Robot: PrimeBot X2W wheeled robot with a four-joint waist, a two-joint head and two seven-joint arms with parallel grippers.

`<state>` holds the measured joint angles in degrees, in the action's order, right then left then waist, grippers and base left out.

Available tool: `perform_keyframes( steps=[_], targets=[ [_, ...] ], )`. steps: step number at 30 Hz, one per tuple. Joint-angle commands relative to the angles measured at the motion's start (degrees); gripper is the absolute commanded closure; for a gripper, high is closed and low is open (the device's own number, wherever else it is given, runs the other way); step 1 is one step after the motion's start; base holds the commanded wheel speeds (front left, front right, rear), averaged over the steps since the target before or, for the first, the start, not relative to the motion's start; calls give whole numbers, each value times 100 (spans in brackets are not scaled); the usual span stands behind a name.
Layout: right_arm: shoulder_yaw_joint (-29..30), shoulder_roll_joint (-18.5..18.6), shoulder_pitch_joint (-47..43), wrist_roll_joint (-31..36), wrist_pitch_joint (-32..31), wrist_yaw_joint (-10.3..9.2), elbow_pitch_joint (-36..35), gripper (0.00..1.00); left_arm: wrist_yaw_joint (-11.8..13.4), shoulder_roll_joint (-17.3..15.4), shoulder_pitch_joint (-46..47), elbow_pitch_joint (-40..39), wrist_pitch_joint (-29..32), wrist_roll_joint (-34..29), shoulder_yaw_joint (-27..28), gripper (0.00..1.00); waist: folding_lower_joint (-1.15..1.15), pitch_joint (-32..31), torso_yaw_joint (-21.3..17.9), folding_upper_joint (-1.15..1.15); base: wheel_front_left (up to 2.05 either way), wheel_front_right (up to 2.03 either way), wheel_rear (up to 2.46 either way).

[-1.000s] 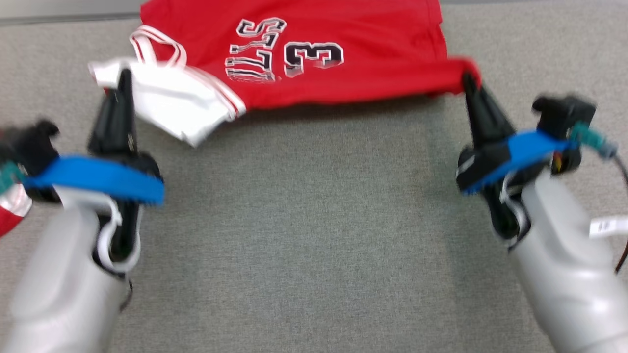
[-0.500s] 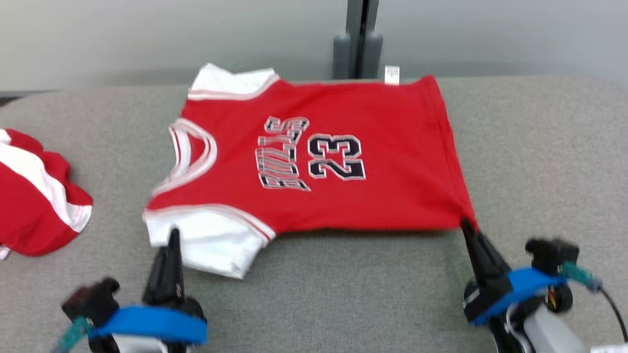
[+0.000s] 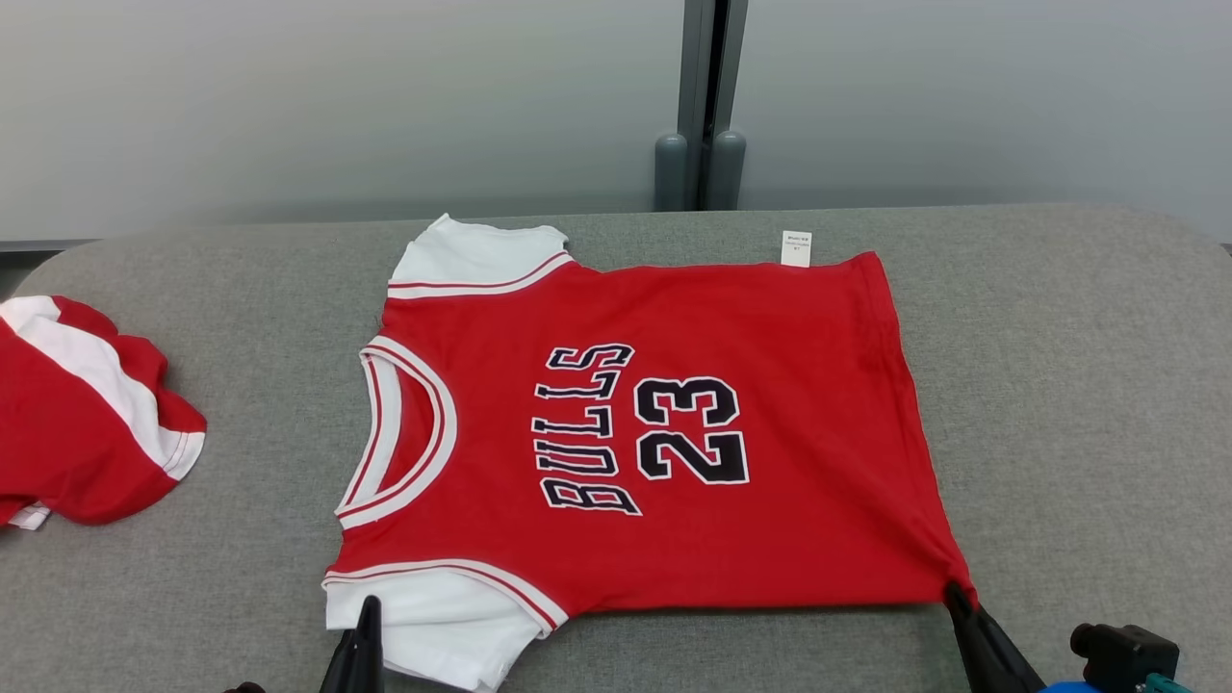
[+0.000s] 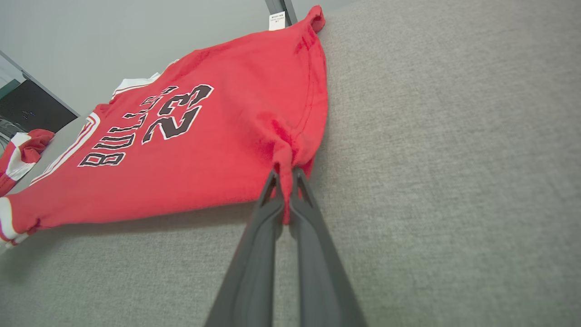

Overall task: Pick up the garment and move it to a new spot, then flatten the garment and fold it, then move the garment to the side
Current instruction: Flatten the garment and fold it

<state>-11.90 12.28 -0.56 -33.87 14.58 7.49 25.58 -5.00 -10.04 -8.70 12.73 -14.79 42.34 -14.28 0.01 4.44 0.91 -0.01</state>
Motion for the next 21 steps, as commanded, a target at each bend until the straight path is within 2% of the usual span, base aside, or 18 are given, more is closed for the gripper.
perform_keyframes(
  steps=[1, 21],
  targets=[
    [76, -25, -97, 74, -62, 1, -83, 100, 42, -6, -5, -24, 2, 1, -9, 100, -1, 12, -14, 1, 0, 0, 0],
    [261, -168, 508, 373, -670, 1, -143, 100, -99, -30, 732, 268, 280, 199, -149, 100, -1, 72, 47, 1, 0, 0, 0]
  ],
)
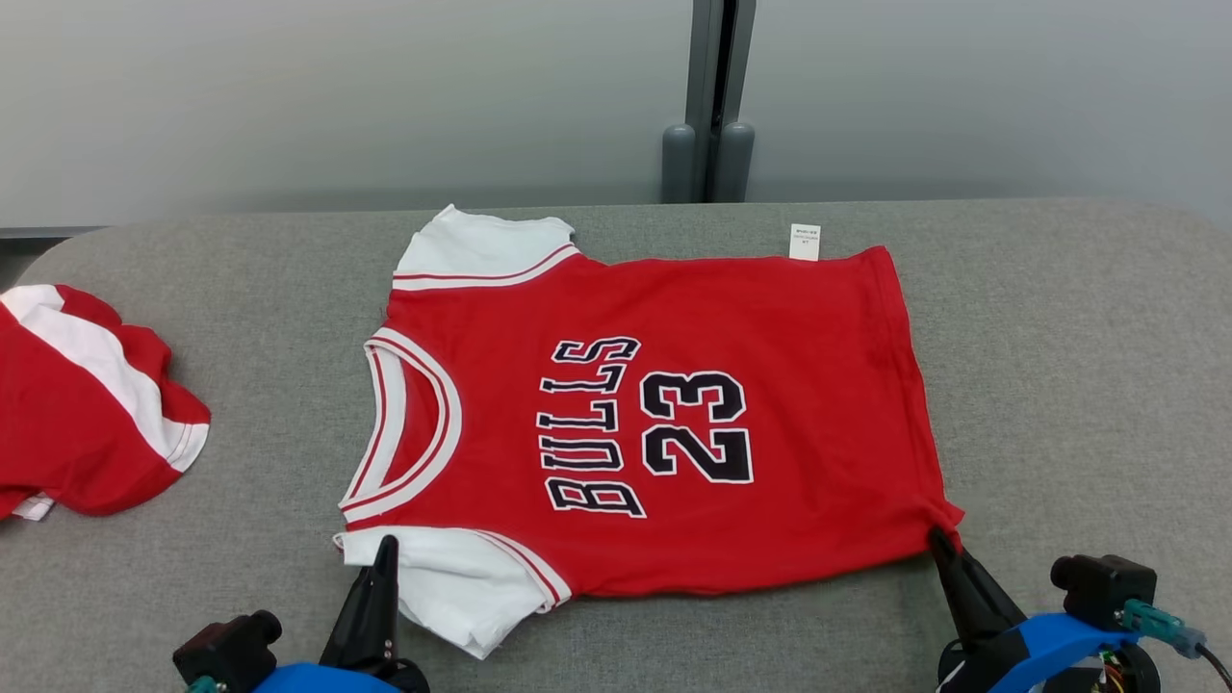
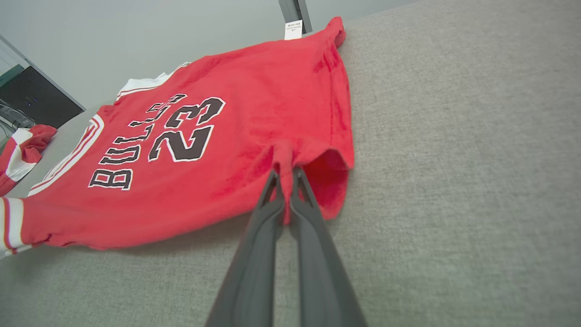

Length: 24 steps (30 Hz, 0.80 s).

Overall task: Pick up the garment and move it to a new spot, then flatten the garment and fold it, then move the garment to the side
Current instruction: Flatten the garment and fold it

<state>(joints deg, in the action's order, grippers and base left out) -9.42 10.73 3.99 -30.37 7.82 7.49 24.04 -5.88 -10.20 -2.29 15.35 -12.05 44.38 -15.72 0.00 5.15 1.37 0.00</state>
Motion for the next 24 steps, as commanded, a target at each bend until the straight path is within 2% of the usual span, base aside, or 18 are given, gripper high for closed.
perform_keyframes(
  steps=[1, 14, 24],
  targets=[
    [20, -14, 98, 24, -19, 1, 25, 100, -16, 3, 160, 37, 10, 25, -5, 100, 0, 9, 3, 0, 0, 0, 0],
    [-75, 89, 935, 113, -236, 1, 496, 100, -129, -118, 1141, 740, 176, 196, -71, 100, 0, 229, -91, 0, 0, 0, 0],
    [-369, 55, 1878, 188, -262, 1, 1183, 100, -170, -247, 2087, 1508, 263, 353, -182, 100, 0, 608, -184, 0, 0, 0, 0]
  ],
)
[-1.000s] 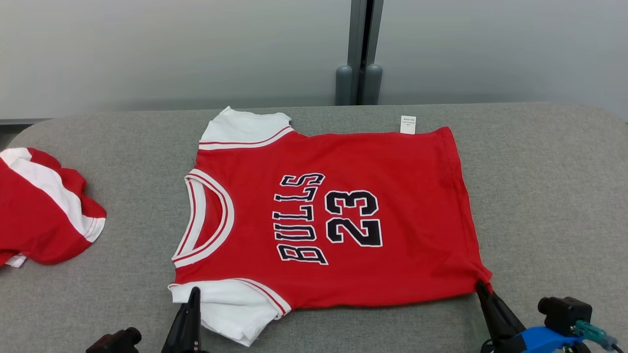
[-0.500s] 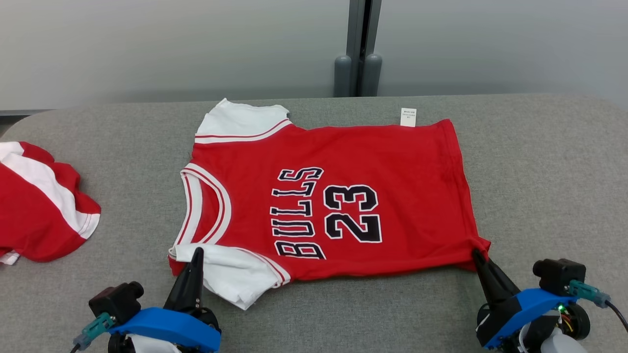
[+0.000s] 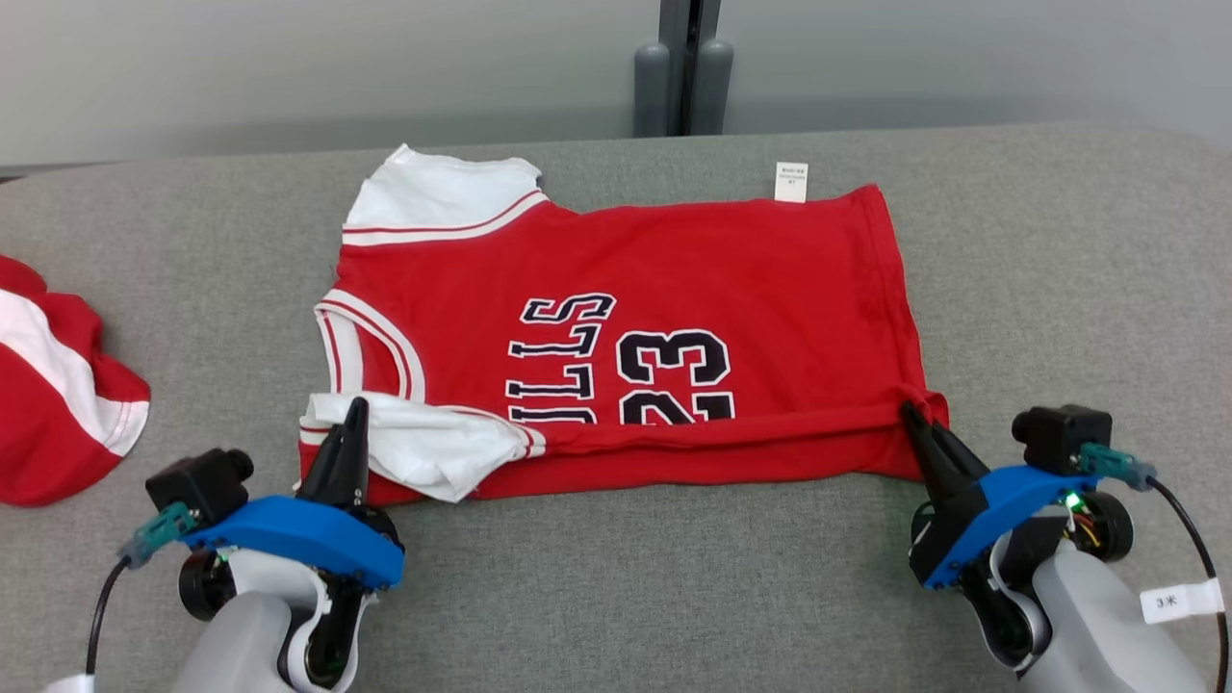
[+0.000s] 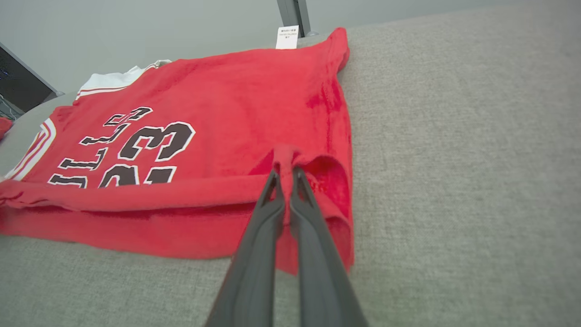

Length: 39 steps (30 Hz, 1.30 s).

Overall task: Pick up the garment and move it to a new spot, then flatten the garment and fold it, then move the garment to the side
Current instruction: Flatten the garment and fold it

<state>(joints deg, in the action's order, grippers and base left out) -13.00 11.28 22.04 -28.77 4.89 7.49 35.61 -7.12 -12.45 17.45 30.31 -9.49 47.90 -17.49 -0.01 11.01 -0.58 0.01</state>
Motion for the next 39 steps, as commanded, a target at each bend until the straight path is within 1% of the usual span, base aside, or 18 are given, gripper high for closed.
perform_keyframes(
  steps=[1, 2, 3, 4, 5, 6, 11, 16, 19, 22, 26, 31, 39],
  targets=[
    [-41, -20, 159, 35, 44, 1, 106, 100, -50, -30, 199, 104, 8, 10, -47, 100, 1, 55, 7, -1, 0, 0, 0],
    [-76, -29, 245, 48, 54, 1, 188, 100, -53, -39, 285, 181, 1, 21, -83, 100, 1, 96, 0, -1, 0, 0, 0],
    [-97, -33, 327, 50, 90, 1, 270, 72, -50, -49, 372, 273, -23, 10, -115, 100, 1, 120, -1, -1, 0, 0, 0],
    [-121, -41, 401, 49, 134, 1, 349, 45, -52, -71, 456, 348, -81, -30, -143, 80, 1, 146, -1, -1, 0, 0, 0],
    [-159, -54, 456, 39, 176, 1, 424, 0, -52, -74, 527, 420, -132, -50, -189, 24, 1, 162, -3, -1, 0, 0, 0],
    [-191, -60, 499, 33, 216, 1, 490, 0, -53, -71, 578, 487, -188, -47, -222, 0, 1, 174, -4, -1, 0, 0, 0],
    [-322, 3, 557, 55, 551, 1, 698, 0, -54, -129, 654, 653, -464, -76, -325, 0, 1, 136, 5, -1, 0, 0, 0],
    [-335, 171, 348, 45, 784, 1, 771, 0, -42, -187, 351, 673, -566, -155, -261, 0, 1, 20, 53, -1, 0, 0, 0],
    [-310, 252, 257, 24, 844, 1, 815, 0, -42, -243, 153, 602, -574, -289, -207, 0, 1, -19, 77, -1, 0, 0, 0],
    [-295, 287, 207, 29, 870, 1, 906, 0, -42, -232, -66, 579, -574, -405, -108, 0, 1, -37, 97, -1, 0, 0, 0],
    [-326, 251, 246, 83, 866, 1, 1089, 0, -43, -217, -173, 732, -575, -617, -165, 0, 1, -26, 108, -1, 0, 0, 0],
    [-412, 197, 422, 279, 880, 1, 1332, 0, -43, -212, 2, 969, -576, -782, -201, 0, 1, 47, 108, -1, 0, 0, 0],
    [-504, 15, 749, 405, 917, 1, 1784, 0, -43, -111, 250, 1484, -562, -873, -339, 0, 1, 170, 55, -1, 0, 0, 0]
  ],
)
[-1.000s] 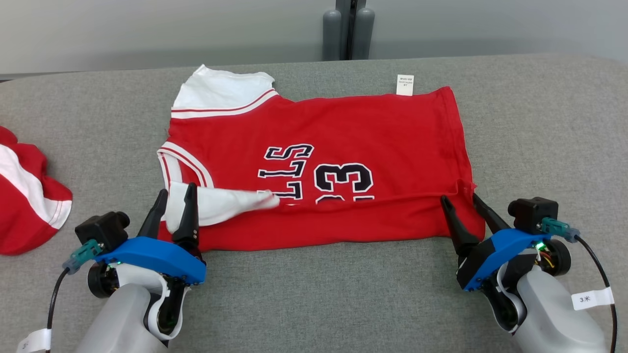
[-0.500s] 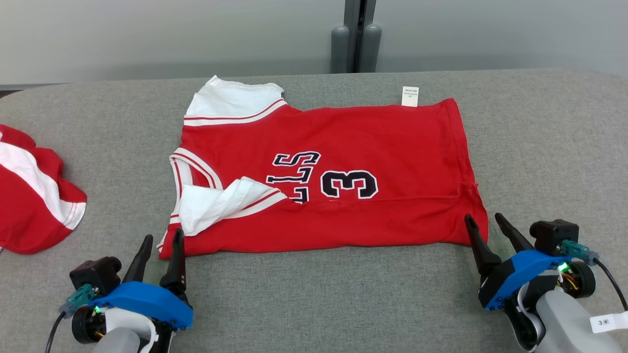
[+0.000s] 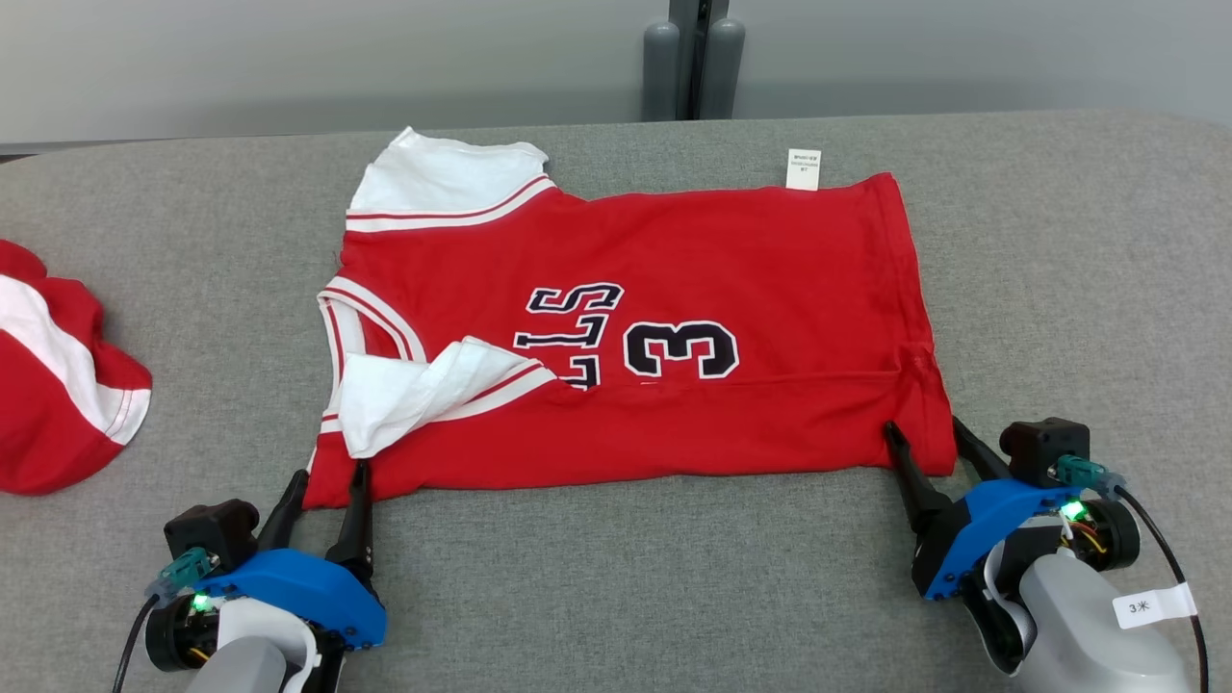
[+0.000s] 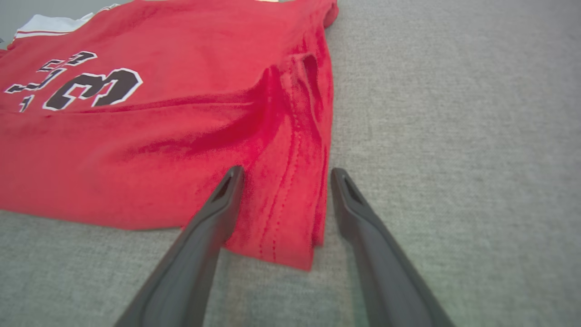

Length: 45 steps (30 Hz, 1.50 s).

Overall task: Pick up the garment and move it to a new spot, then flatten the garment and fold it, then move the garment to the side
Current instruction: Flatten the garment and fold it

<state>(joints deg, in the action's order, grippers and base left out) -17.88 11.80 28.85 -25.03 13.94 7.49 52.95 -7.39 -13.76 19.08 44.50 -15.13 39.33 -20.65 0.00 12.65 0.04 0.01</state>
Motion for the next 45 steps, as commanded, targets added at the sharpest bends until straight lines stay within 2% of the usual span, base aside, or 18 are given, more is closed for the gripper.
perform_keyframes(
  steps=[1, 4, 5, 6, 7, 8, 13, 16, 27, 31, 37, 38, 39, 40, 45],
  targets=[
    [-29, -50, 94, 28, 20, 1, 99, 0, -17, 35, 115, 118, 8, -8, -47, 0, 0, 13, -12, -1, 0, 0, 0],
    [-73, -111, 157, 0, 40, 1, 220, 0, -17, 80, 186, 303, 10, 58, -184, 0, 0, 18, -14, -1, 0, 0, 0],
    [-98, -132, 168, -27, 45, 1, 261, 17, -17, 89, 210, 354, 12, 86, -216, 15, 0, 15, -16, -1, 0, 0, 0],
    [-119, -152, 180, -45, 51, 1, 300, 69, -17, 90, 231, 403, 12, 111, -238, 62, 0, 9, -19, -1, 0, 0, 0],
    [-142, -174, 195, -53, 58, 2, 325, 100, -17, 91, 248, 449, 12, 143, -283, 93, 0, 1, -24, -1, 0, 0, 0],
    [-159, -182, 200, -65, 54, 2, 343, 100, -17, 90, 265, 478, 12, 164, -325, 100, 0, -15, -28, -1, 0, 0, 0],
    [-156, -158, 102, -234, 107, 1, 340, 100, -17, -1, 161, 359, 5, 242, -331, 100, 0, -207, -19, -1, 0, 0, 0],
    [-42, -48, -184, -461, 130, 1, 160, 100, -15, 9, -91, 4, 0, 240, -161, 100, 0, -403, 62, -1, 0, 0, 0],
    [373, 138, -1661, -629, 134, 1, -1362, 100, 2, 95, -1377, -1140, -2, -134, 304, 100, 0, -756, 140, -1, 0, 0, 0],
    [530, 217, -2273, -597, -3, 1, -1898, 100, 113, 147, -1845, -1545, -1, -311, 456, 100, 0, -780, 121, -1, 0, 0, 0],
    [845, 90, -2836, -418, -401, 1, -2595, 100, 256, 167, -2243, -1902, -1, -493, 421, 100, 0, -705, 58, -1, 0, 0, 0],
    [880, 75, -2862, -333, -451, 1, -2674, 64, 285, 163, -2250, -1924, -1, -522, 433, 87, 0, -695, 60, -1, 0, 0, 0],
    [909, 46, -2877, -252, -489, 1, -2755, 27, 306, 136, -2245, -1930, -1, -593, 437, 57, 0, -688, 56, -1, 0, 0, 0],
    [950, 11, -2890, -193, -527, 1, -2807, 0, 340, 118, -2222, -1932, -1, -647, 440, 0, 0, -684, 53, -1, 0, 0, 0],
    [1252, -122, -2789, 59, -545, 1, -3080, 0, 393, 76, -2060, -2135, -1, -910, 683, 0, 0, -729, 55, -1, 0, 0, 0]
  ],
)
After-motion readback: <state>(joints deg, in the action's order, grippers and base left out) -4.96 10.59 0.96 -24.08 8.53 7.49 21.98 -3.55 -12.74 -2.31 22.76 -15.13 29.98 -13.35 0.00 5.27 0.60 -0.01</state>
